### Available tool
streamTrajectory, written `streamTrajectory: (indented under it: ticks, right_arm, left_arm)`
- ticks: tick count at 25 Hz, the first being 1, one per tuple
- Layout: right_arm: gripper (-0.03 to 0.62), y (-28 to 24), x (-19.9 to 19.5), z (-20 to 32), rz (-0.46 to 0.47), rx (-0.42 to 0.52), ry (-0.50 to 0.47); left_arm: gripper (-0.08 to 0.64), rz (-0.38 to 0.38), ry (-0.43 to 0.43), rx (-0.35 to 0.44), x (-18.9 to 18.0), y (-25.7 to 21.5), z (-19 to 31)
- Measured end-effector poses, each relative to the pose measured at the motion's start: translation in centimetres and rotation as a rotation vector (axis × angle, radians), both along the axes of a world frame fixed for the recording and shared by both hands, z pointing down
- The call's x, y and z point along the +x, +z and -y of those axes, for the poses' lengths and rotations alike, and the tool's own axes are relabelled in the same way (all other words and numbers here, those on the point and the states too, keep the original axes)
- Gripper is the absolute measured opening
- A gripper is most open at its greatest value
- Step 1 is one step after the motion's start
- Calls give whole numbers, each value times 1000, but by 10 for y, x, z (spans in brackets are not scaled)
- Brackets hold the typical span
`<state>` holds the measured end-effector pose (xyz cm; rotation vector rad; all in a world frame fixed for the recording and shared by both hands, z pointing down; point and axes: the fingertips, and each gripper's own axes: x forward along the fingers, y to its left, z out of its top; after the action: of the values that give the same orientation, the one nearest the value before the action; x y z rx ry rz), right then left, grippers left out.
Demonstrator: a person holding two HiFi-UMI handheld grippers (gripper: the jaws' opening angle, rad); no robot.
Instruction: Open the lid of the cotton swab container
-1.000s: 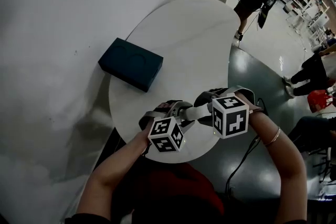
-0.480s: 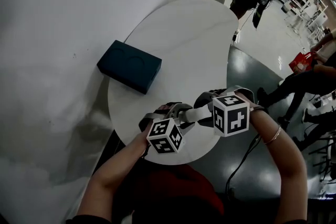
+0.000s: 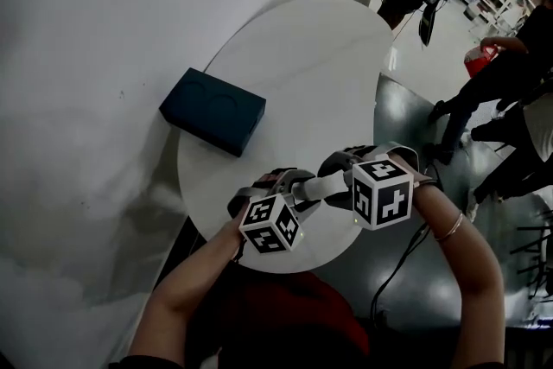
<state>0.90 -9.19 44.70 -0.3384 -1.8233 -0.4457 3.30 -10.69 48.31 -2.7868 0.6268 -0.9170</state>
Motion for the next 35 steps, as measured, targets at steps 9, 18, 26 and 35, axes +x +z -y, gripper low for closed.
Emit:
streamTrajectory:
  ticks: [9,18,26,35]
  right_arm:
    - [193,-5,0,5,39,64,14]
    - [193,-6,1,9,57,121,11]
    - [193,-15,1,18,120,161,67]
    - [193,-30,3,29,213,204,144]
  left_arm:
    - [216,-29,-39,-30,-3,-1,2]
    - [216,-32,-53,-46,-3,2,6]
    - [216,-24,-68,-47,-5,3,12]
    - [216,-43,-98,-81,-5,1,13]
